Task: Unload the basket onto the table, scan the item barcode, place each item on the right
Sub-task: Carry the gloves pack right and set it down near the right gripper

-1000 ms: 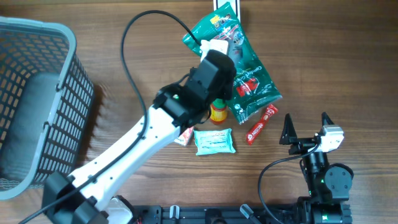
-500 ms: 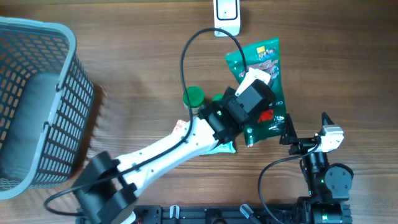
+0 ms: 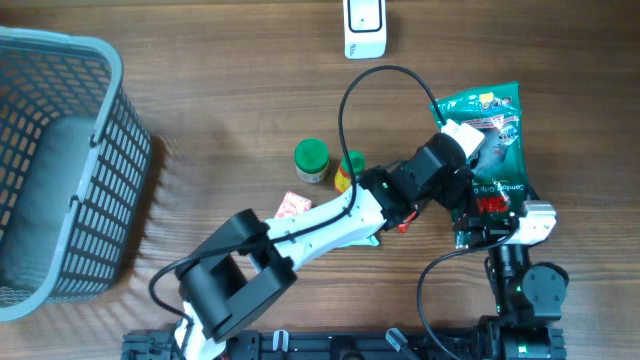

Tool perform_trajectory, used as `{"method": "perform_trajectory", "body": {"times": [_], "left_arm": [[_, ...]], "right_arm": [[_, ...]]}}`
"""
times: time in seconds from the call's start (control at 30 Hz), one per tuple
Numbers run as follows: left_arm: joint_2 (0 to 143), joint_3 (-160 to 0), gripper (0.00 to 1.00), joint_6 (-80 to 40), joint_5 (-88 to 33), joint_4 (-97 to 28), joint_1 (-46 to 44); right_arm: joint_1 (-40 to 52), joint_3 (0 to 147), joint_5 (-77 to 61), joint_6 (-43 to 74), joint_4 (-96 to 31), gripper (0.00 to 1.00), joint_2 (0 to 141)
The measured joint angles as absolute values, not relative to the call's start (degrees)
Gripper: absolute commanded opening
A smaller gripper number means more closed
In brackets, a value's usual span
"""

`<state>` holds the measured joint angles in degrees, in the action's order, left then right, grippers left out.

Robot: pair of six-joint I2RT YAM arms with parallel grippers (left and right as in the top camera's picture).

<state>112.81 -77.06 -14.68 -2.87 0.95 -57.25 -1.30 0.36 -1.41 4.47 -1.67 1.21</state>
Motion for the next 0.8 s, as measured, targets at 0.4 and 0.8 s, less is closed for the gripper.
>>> {"method": "perform_trajectory", "body": {"times": [0.4, 0.8], "left_arm": [[118.56, -77.62, 0.05, -14.63, 3.49, -6.37, -56.93], [117.34, -77.62, 0.84, -14.0, 7.77, -8.23, -55.9]], "right_arm": [[-0.93, 0.36, -2.09, 4.29, -0.21, 1.0, 1.54], [-0.93, 0.36, -2.57, 4.29, -0.19, 1.0, 1.54]]}}
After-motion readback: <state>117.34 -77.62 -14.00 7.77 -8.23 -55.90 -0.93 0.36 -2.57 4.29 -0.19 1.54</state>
